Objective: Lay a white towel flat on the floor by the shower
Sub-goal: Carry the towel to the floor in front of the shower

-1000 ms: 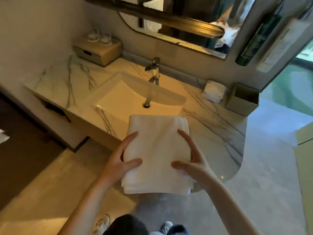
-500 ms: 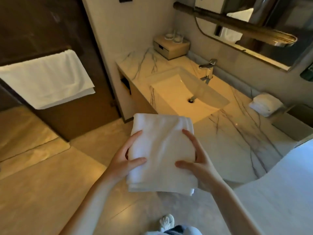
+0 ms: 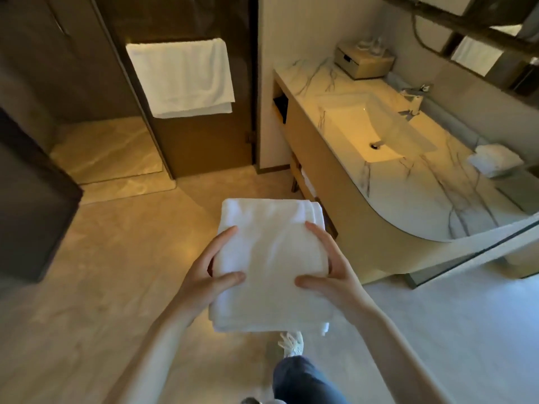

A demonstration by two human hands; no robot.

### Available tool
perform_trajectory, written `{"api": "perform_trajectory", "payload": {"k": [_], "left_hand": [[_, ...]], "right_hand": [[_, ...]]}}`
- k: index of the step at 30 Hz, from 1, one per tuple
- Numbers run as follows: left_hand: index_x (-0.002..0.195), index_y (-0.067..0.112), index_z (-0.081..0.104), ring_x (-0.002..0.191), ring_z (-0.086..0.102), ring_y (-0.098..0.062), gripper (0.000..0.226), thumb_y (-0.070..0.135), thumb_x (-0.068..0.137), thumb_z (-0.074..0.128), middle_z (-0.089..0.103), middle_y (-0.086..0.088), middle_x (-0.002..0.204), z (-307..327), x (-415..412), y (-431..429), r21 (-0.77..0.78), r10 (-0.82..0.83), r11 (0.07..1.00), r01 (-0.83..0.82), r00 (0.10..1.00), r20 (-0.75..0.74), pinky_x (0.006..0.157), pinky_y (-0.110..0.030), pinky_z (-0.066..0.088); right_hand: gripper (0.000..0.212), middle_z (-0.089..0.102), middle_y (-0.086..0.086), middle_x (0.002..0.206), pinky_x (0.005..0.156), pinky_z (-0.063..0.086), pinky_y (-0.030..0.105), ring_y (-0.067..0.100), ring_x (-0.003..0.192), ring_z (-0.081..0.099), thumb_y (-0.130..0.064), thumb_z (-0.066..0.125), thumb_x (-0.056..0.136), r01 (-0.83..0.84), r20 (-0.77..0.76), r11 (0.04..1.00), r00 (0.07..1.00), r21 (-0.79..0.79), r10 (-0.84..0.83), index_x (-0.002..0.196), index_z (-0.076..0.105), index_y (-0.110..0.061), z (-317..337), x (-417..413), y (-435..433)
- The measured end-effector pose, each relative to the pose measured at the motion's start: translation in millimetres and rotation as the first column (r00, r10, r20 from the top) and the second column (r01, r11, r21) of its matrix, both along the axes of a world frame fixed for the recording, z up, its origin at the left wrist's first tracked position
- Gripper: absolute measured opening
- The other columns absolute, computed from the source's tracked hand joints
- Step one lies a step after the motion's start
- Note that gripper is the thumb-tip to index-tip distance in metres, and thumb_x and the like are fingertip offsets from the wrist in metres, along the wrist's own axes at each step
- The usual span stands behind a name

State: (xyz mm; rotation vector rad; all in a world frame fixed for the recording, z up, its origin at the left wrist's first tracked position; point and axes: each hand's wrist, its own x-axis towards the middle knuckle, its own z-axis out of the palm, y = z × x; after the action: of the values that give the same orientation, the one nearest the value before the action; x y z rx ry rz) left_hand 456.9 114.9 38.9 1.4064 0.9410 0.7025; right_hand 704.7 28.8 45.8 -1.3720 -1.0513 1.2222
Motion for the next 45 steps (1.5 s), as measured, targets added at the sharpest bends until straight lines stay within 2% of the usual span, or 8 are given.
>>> {"api": "perform_trajectory", "payload": {"k": [5, 10, 14, 23, 28, 34, 38, 45], "left_hand": [[0.132, 0.050, 0.050, 0.118, 0.045, 0.018, 0.077, 0.016, 0.068, 0.078, 0.046, 0.040, 0.132, 4, -52, -60, 0.048, 0.108, 0.993, -0.108, 0.994, -0.007, 0.081, 0.001, 0.039], [0.133, 0.046, 0.050, 0.124, 0.039, 0.019, 0.080, 0.017, 0.065, 0.078, 0.045, 0.040, 0.134, 1, -93, -122, 0.099, 0.264, 0.961, -0.259, 0.964, -0.042, 0.088, 0.002, 0.033], [0.134, 0.034, 0.050, 0.128, 0.036, 0.015, 0.080, -0.004, 0.070, 0.078, 0.041, 0.032, 0.140, -5, -112, -183, 0.088, 0.367, 0.927, -0.365, 0.930, -0.006, 0.097, -0.004, 0.032], [0.133, 0.038, 0.050, 0.116, 0.042, 0.022, 0.078, -0.012, 0.076, 0.069, 0.041, 0.032, 0.137, -5, -150, -321, 0.031, 0.517, 0.856, -0.516, 0.856, -0.033, 0.081, 0.000, 0.037], [0.126, 0.054, 0.051, 0.120, 0.044, 0.016, 0.079, 0.004, 0.071, 0.075, 0.044, 0.038, 0.135, -2, -187, -373, 0.028, 0.576, 0.817, -0.576, 0.814, -0.078, 0.081, -0.003, 0.040], [0.128, 0.054, 0.050, 0.120, 0.044, 0.016, 0.075, 0.013, 0.070, 0.074, 0.042, 0.034, 0.140, -4, -256, -390, 0.065, 0.586, 0.810, -0.583, 0.808, -0.057, 0.080, -0.002, 0.040], [0.133, 0.052, 0.046, 0.125, 0.041, 0.012, 0.076, 0.009, 0.077, 0.075, 0.039, 0.031, 0.144, -11, -318, -373, 0.093, 0.568, 0.823, -0.561, 0.819, -0.085, 0.085, -0.005, 0.040], [0.139, 0.047, 0.041, 0.133, 0.033, 0.007, 0.077, 0.006, 0.083, 0.073, 0.033, 0.027, 0.148, 0, -461, -325, 0.136, 0.536, 0.843, -0.520, 0.831, -0.148, 0.103, -0.023, 0.038]], "right_hand": [[0.093, 0.061, -0.021, 0.110, 0.072, 0.060, 0.035, 0.011, 0.099, 0.066, 0.011, 0.073, 0.070, -0.098, 0.011, 0.995, 0.995, 0.019, 0.098, 0.136, 0.043, -0.047, 9, -45, -37], [0.093, 0.058, -0.009, 0.120, 0.079, 0.060, 0.043, 0.017, 0.106, 0.063, 0.007, 0.076, 0.069, -0.196, 0.028, 0.980, 0.980, 0.024, 0.196, 0.137, 0.042, -0.047, 10, -83, -72], [0.092, 0.058, -0.012, 0.120, 0.082, 0.059, 0.041, 0.016, 0.108, 0.061, 0.009, 0.076, 0.070, -0.281, 0.039, 0.960, 0.959, 0.024, 0.279, 0.136, 0.043, -0.046, 9, -106, -108], [0.089, 0.061, -0.018, 0.115, 0.082, 0.057, 0.028, 0.005, 0.101, 0.062, 0.011, 0.076, 0.069, -0.411, 0.067, 0.912, 0.910, 0.019, 0.409, 0.136, 0.046, -0.040, -1, -151, -204], [0.089, 0.063, -0.023, 0.110, 0.075, 0.054, 0.020, 0.004, 0.100, 0.063, 0.003, 0.079, 0.064, -0.478, 0.077, 0.879, 0.876, 0.005, 0.476, 0.132, 0.048, -0.046, -4, -185, -234], [0.092, 0.064, -0.010, 0.116, 0.075, 0.057, 0.028, 0.012, 0.102, 0.064, 0.005, 0.080, 0.067, -0.502, 0.072, 0.865, 0.862, -0.015, 0.502, 0.133, 0.047, -0.050, -10, -253, -238], [0.089, 0.063, -0.018, 0.116, 0.077, 0.058, 0.029, 0.008, 0.102, 0.064, 0.002, 0.082, 0.067, -0.479, 0.072, 0.878, 0.876, 0.007, 0.478, 0.132, 0.049, -0.048, -16, -317, -219], [0.090, 0.059, -0.012, 0.124, 0.085, 0.057, 0.034, 0.008, 0.106, 0.062, 0.003, 0.082, 0.067, -0.448, 0.041, 0.893, 0.894, 0.032, 0.447, 0.131, 0.048, -0.048, -16, -458, -180]]}}
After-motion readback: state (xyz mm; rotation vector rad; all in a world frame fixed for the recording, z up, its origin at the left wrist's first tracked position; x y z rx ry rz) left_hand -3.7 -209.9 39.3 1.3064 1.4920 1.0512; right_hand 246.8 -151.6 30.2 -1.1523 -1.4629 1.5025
